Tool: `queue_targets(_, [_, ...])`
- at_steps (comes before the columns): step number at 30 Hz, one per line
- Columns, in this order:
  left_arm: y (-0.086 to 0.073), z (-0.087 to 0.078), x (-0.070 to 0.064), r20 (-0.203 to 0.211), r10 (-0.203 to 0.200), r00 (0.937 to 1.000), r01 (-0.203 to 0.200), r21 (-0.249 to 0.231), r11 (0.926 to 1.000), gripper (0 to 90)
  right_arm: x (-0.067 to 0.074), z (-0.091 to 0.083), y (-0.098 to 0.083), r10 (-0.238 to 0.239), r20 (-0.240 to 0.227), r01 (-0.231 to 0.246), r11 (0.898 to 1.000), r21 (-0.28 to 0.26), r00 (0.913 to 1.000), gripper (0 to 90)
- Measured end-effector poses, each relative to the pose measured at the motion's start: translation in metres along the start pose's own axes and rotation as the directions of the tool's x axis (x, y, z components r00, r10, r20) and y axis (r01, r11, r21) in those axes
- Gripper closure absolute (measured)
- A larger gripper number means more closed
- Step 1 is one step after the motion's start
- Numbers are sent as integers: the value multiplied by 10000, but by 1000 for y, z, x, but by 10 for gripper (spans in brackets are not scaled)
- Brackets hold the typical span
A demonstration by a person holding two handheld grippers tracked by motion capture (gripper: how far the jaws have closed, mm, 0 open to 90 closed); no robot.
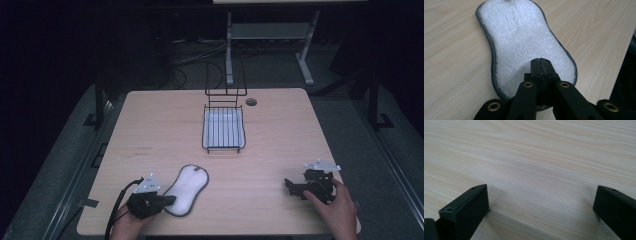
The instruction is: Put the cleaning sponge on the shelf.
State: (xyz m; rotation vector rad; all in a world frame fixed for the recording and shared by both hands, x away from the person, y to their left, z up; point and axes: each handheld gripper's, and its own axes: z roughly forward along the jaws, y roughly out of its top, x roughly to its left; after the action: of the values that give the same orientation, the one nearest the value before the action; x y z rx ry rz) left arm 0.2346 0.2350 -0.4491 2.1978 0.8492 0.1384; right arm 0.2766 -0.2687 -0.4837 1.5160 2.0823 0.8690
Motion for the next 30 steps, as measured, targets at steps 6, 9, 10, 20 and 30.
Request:
queue_targets(6, [-2,-5,6,-334,-14,9994,16,56,10000,898,0,0,0,1,0,-1,10000,-1,10000,0])
queue_targets(9, [-3,-7,11,-483,-92,9988,95,72,9999,898,0,0,0,19,-5,-19,10000,4,10000,0])
queue_targets(10, [-3,-8,12,-543,-101,9985,105,59,9999,898,0,0,0,20,-4,-20,10000,5,10000,0])
queue_targets(20, [-6,-15,23,-1015,-226,9946,235,81,9997,898,0,0,0,12,3,-12,10000,2,10000,0])
queue_targets(30, [3,-19,23,-670,-182,9976,166,-242,9996,810,0,0,0,14,3,-14,10000,3,10000,0])
